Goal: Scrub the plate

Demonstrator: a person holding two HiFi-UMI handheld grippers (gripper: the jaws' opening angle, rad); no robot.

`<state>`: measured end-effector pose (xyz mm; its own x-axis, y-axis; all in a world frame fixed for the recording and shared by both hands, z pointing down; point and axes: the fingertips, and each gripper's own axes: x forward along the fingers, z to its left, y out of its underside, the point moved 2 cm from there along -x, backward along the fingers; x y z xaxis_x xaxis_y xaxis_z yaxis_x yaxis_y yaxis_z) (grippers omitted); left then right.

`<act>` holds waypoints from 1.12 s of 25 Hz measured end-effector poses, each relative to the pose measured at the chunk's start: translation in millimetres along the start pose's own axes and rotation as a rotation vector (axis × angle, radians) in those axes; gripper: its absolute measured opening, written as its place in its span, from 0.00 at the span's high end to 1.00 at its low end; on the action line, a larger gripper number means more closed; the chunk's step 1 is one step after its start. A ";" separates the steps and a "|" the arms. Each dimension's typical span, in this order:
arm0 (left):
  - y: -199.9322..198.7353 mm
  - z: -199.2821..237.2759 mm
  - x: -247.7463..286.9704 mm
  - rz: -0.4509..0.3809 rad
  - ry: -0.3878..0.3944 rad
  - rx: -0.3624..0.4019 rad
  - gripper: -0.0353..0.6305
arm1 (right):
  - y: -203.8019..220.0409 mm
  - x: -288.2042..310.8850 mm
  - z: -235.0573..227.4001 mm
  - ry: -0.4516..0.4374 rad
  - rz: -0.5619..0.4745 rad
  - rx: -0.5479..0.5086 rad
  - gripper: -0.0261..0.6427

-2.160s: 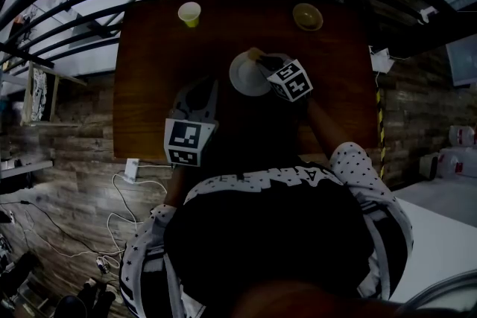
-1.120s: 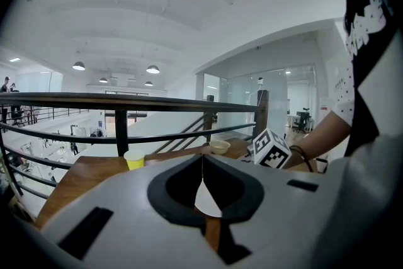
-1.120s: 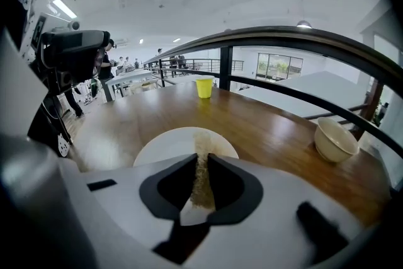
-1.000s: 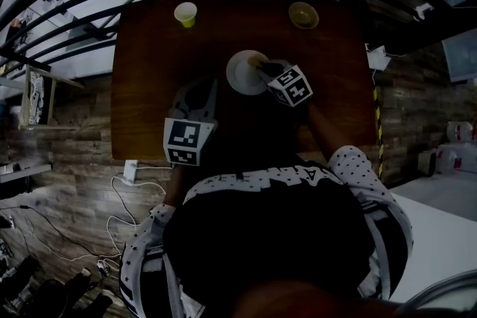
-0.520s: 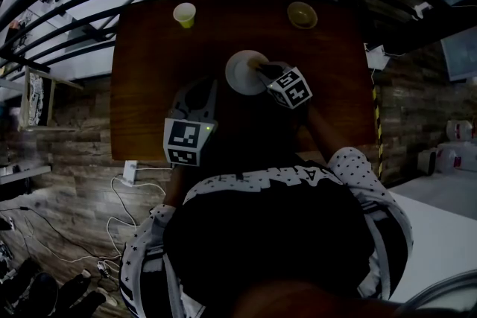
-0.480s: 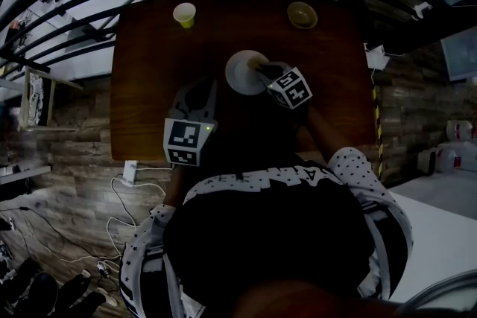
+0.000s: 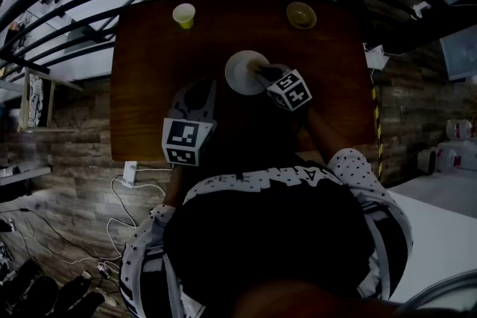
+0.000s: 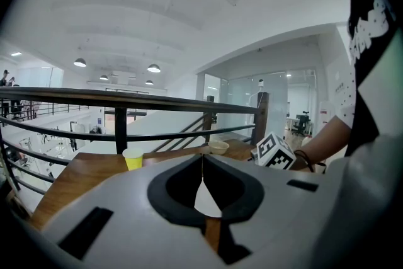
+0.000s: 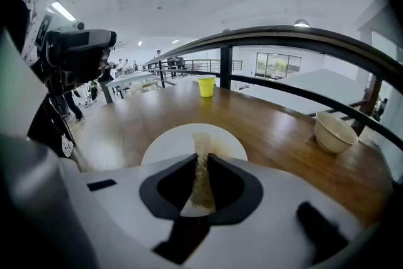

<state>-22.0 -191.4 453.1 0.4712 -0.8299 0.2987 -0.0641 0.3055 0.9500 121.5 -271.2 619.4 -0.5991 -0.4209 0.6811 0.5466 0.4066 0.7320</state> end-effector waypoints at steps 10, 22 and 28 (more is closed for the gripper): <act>-0.6 0.0 -0.8 0.002 -0.003 0.000 0.93 | 0.7 -1.9 6.5 -0.010 -0.003 0.008 0.89; -0.4 -1.5 -0.8 0.005 -0.005 -0.001 0.93 | 2.2 -4.5 10.1 -0.013 -0.011 0.017 0.89; -1.4 -0.5 0.1 0.005 -0.003 0.001 0.93 | 1.6 -4.0 12.8 -0.020 -0.017 0.018 0.89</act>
<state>-21.5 -191.7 451.8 0.4685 -0.8298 0.3033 -0.0673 0.3087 0.9488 117.2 -258.4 617.6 -0.6197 -0.4113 0.6684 0.5258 0.4147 0.7427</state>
